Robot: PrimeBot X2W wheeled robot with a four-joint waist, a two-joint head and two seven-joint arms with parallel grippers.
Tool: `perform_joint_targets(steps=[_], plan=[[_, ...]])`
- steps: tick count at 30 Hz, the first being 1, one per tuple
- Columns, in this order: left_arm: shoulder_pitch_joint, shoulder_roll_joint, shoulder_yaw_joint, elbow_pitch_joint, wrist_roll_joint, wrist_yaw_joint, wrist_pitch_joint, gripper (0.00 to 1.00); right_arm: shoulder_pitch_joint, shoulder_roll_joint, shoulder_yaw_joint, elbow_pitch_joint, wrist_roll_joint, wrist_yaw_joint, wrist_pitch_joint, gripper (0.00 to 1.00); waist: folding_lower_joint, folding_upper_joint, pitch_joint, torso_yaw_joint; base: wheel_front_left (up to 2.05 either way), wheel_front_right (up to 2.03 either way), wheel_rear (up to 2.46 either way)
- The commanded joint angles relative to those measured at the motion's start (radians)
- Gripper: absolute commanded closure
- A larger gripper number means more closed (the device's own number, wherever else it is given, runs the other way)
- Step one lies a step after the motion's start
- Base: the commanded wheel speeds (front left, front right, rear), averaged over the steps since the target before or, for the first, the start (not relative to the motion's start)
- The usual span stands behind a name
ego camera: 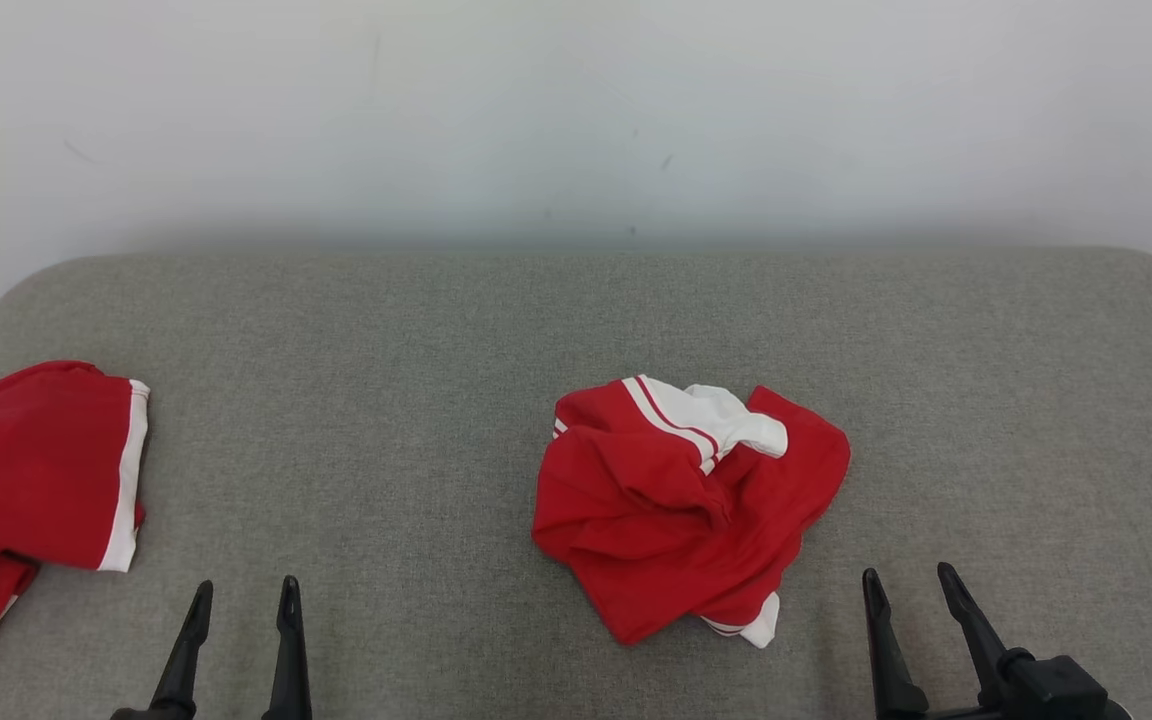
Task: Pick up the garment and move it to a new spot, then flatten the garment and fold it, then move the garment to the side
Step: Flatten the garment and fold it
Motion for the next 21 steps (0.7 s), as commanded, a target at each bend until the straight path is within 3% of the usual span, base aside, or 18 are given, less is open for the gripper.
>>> perform_joint_targets(steps=[1,21], plan=[[0.004,-0.003,0.003,-0.002,0.002,-0.002,-0.003,0.00,0.006,0.002,0.002,0.000,0.000,0.004,-0.001,0.00,0.0000,0.0000,0.001,0.000,0.00,0.00,0.00],[-0.012,-0.003,0.004,0.005,-0.007,-0.002,-0.003,0.00,-0.007,0.002,-0.003,0.003,0.011,0.004,-0.001,0.00,0.0000,0.0000,0.013,-0.012,0.00,0.00,0.00]])
